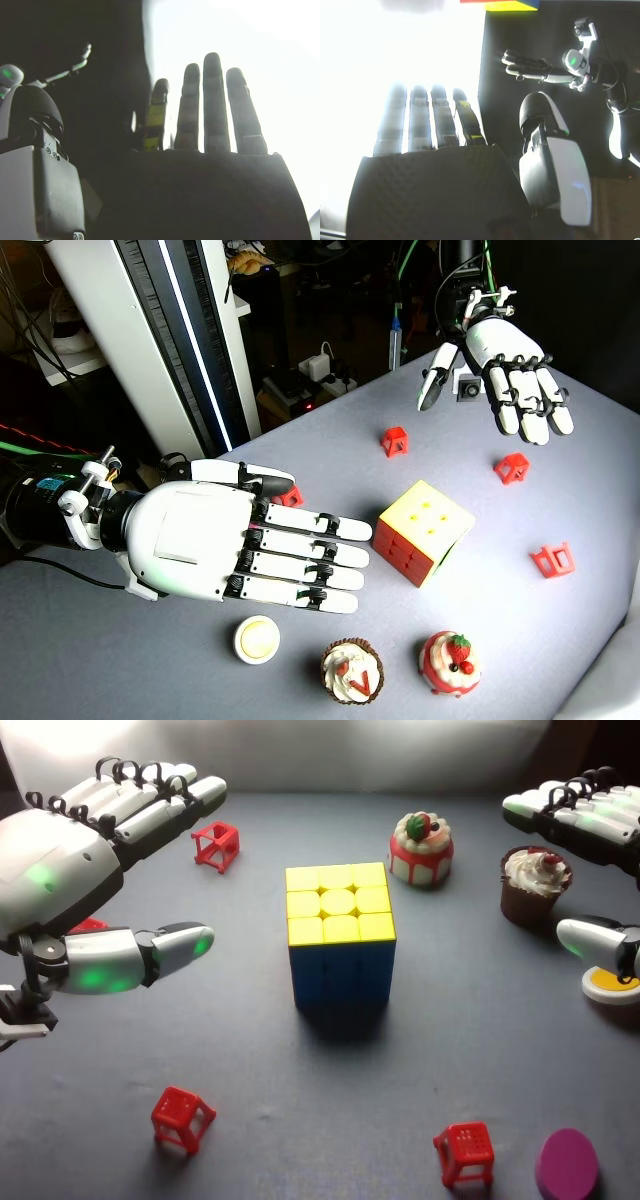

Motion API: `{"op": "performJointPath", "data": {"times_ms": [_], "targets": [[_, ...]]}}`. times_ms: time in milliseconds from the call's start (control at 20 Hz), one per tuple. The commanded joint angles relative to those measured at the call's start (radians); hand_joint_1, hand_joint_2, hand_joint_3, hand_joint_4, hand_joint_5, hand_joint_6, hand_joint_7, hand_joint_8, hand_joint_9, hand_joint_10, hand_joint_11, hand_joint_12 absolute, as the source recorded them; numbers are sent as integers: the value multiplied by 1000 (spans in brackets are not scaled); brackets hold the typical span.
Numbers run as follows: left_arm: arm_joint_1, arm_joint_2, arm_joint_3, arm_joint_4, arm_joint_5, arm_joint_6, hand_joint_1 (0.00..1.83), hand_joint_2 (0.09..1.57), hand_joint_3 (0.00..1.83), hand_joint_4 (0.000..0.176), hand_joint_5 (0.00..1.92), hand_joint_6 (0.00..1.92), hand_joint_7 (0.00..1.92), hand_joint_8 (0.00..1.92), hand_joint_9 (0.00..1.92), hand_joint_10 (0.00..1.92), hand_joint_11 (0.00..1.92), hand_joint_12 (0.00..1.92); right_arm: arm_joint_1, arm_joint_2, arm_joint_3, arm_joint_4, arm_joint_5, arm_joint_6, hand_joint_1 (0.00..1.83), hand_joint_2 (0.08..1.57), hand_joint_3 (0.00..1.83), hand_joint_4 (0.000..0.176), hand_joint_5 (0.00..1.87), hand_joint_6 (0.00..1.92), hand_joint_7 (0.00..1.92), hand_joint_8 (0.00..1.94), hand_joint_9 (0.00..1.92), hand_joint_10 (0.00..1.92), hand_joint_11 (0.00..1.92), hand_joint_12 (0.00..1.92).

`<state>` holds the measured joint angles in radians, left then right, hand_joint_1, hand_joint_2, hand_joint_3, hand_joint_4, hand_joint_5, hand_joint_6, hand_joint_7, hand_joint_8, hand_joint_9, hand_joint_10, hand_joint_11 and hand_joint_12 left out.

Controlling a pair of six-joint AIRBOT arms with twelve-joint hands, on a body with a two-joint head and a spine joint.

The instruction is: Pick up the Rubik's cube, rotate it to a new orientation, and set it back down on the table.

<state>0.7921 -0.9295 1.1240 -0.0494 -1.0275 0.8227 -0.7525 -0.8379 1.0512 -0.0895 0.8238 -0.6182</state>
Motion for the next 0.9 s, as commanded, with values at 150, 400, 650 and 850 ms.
{"op": "performJointPath", "data": {"times_ms": [150,400,650,850], "targets": [[-33,-22,13,17,-53,-3,385,1136,18,69,0,0,0,0,0,0,0,0,10,6,1,25,82,5,442,1324,46,0,0,0,0,0,0,0,0,0],[-60,-40,17,43,18,-5,423,1036,0,47,0,0,0,0,0,0,0,0,2,4,-2,42,65,5,485,1311,18,0,0,0,0,0,0,0,0,0],[-137,-88,45,46,141,-4,549,948,0,52,0,0,0,0,0,0,0,0,-19,4,-15,93,60,5,453,1312,11,0,0,0,0,0,0,0,0,0],[-224,-151,81,55,272,3,611,883,0,9,0,0,0,0,0,0,0,0,-40,4,-30,150,56,5,424,1327,12,0,0,0,0,0,0,0,0,0]]}}
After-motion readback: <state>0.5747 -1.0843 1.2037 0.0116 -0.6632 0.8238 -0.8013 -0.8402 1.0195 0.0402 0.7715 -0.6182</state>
